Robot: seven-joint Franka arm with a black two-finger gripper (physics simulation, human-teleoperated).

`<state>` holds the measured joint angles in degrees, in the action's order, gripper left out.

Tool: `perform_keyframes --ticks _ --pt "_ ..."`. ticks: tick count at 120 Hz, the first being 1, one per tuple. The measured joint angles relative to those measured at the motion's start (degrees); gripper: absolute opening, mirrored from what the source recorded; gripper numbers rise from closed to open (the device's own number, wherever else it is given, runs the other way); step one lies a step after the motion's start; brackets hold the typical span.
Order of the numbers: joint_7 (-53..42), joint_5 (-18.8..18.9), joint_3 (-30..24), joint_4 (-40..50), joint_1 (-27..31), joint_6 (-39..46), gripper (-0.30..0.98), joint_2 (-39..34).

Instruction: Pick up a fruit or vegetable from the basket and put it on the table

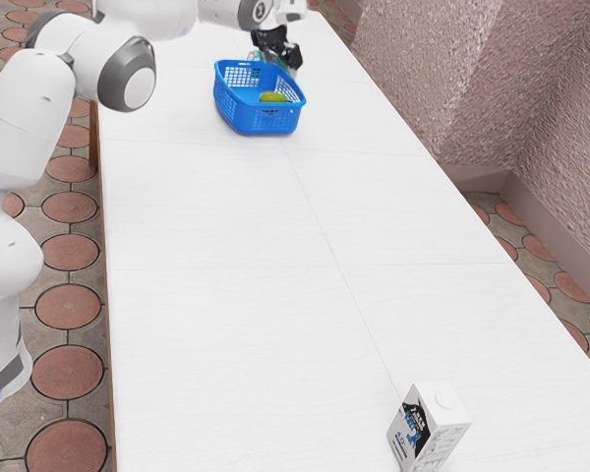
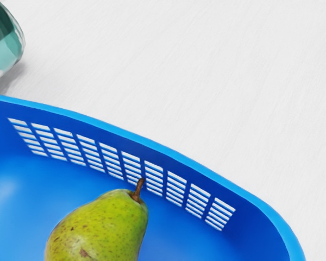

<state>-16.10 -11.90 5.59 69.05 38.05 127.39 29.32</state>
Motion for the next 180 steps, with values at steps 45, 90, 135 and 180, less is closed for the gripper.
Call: perform_keyframes --ticks 45,90,135,180 --pt "-10.93 -5.75 -0.02 3.62 3.51 1.19 0.69 -0.78" --pt "-17.65 -6.28 0.1 3.58 6.77 1.48 0.69 -0.13" --pt "-22.79 -13.9 -3.04 3.49 6.73 2.76 0.69 0.84" --pt "-28.26 -17.83 -2.87 3.95 6.63 6.65 0.68 3.82"
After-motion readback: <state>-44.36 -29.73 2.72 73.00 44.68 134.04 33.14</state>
